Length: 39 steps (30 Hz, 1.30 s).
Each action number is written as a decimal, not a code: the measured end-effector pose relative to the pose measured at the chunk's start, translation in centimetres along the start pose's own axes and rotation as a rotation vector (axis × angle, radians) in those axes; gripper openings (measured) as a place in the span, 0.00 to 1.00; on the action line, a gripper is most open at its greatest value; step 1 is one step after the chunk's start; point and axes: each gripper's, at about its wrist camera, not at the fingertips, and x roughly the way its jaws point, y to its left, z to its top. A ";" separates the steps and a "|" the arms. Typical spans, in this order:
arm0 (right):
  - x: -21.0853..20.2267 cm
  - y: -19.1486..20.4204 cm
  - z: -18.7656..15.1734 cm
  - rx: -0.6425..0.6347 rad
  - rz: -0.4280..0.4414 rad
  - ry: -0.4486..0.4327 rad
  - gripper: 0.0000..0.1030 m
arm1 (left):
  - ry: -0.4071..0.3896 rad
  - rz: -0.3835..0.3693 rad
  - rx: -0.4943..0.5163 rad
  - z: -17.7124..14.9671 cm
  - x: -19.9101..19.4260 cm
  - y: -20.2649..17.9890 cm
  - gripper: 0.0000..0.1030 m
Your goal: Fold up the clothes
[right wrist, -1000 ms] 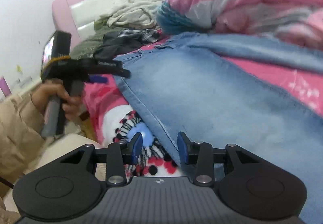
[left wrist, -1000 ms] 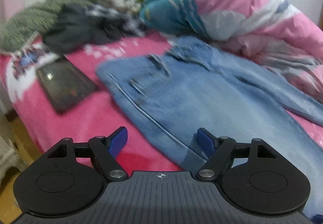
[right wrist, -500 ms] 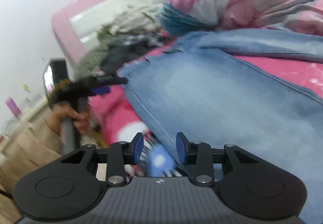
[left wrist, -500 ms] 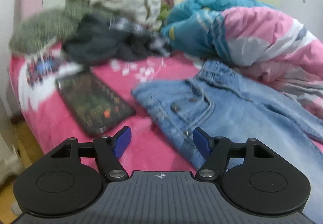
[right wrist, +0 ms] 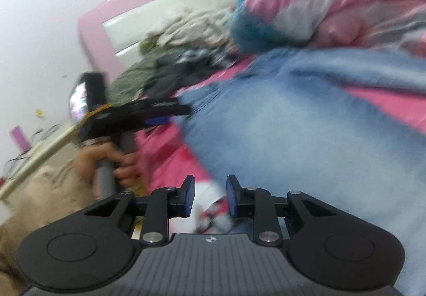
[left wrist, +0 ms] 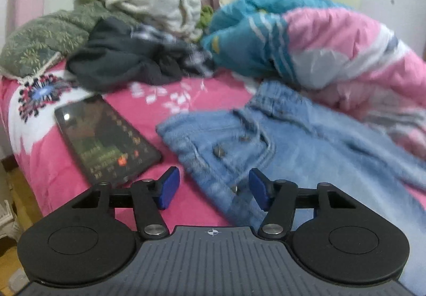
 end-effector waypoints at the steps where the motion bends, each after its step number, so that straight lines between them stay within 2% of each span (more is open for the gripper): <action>1: 0.1 -0.7 0.4 0.019 -0.028 -0.011 0.27 | -0.015 -0.008 0.004 0.3 0.0 -0.2 0.57; 2: 0.5 -1.3 0.6 0.045 -0.055 -0.007 0.26 | -0.029 -0.016 0.009 0.7 0.0 -0.4 0.57; 4: 1.2 -1.9 0.3 0.065 -0.089 0.026 0.25 | -0.009 -0.021 0.028 1.0 1.3 -0.8 0.57; 8: 1.4 -0.8 -1.4 0.011 -0.042 0.045 0.25 | 0.048 0.006 0.002 1.0 3.7 -0.4 0.54; 12: 0.8 -1.4 -1.8 0.036 -0.005 0.043 0.25 | 0.001 0.002 0.016 1.8 2.9 -1.0 0.54; 14: 0.8 -2.0 -1.7 0.071 0.012 0.041 0.25 | 0.002 0.035 0.041 2.3 3.5 -1.2 0.54; 17: 0.8 -2.2 -1.7 0.075 0.021 0.034 0.24 | 0.059 0.090 0.030 1.9 5.9 -0.1 0.55; 19: 0.7 -2.2 -1.8 0.077 0.026 0.030 0.24 | 0.057 0.103 0.054 2.0 5.9 -0.4 0.55; 24: 0.4 -2.6 -2.1 0.092 0.040 0.019 0.24 | -0.005 0.128 0.065 3.1 3.8 -1.7 0.54; 28: 0.4 -2.7 -2.2 0.091 0.045 0.014 0.24 | -0.079 0.090 0.125 3.7 1.9 -3.9 0.57; 31: 0.4 -2.7 -2.3 0.090 0.048 0.010 0.24 | -0.037 0.007 0.137 3.4 2.5 -5.1 0.57; 33: 0.4 -2.6 -2.4 0.086 0.048 0.008 0.24 | 0.029 0.009 0.136 2.7 4.3 -5.4 0.57; 35: 0.4 -2.6 -2.3 0.082 0.047 0.010 0.24 | 0.086 0.042 0.135 1.4 6.5 -5.0 0.59; 39: 0.1 -2.6 -2.1 0.081 0.048 0.017 0.24 | 0.044 0.064 0.133 2.1 4.8 -5.3 0.58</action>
